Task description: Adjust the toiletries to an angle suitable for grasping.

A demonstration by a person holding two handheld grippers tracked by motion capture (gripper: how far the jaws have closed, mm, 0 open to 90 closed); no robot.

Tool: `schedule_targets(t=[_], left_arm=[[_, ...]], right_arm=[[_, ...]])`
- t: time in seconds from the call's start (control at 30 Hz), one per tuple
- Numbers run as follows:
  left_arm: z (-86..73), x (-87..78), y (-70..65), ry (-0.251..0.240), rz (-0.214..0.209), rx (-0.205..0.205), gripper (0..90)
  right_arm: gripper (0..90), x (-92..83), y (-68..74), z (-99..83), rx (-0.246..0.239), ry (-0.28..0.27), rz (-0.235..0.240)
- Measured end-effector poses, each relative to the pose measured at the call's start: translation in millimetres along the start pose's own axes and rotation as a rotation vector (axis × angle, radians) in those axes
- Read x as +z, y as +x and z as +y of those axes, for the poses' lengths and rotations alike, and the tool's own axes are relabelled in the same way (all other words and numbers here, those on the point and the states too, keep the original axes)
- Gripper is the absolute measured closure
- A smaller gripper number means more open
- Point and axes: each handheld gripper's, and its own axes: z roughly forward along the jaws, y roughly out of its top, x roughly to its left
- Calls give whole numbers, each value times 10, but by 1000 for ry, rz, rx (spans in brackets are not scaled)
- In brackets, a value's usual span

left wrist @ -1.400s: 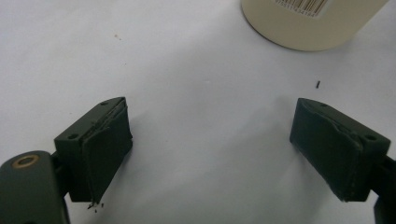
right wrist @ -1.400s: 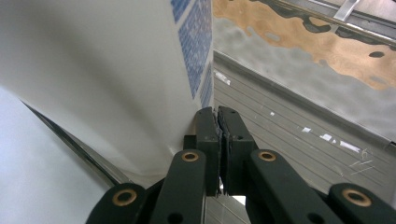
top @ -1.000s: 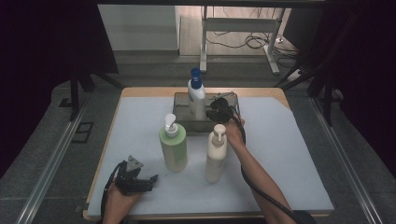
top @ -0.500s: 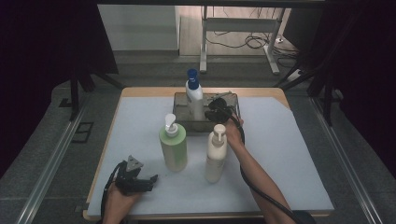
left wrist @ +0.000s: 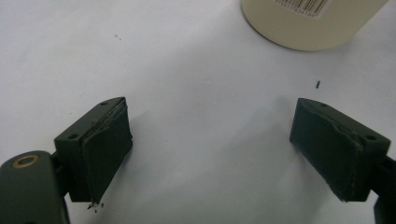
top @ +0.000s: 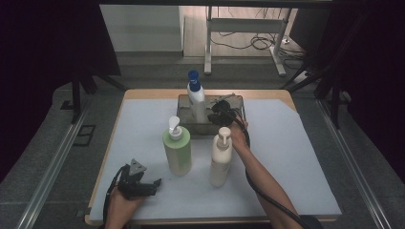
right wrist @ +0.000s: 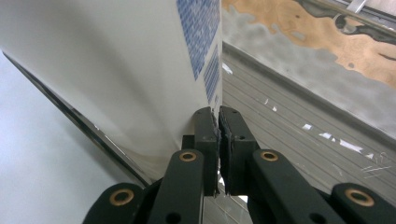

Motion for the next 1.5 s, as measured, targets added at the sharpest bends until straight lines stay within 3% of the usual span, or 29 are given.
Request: schedule_targets(t=[0.9,1.5], left_arm=[[0,0,1,0,0,0,121],[0,0,1,0,0,0,121]], right_arm=[[838,53,62,107,8,-19,6],[857,116,98,138,9,2,25]])
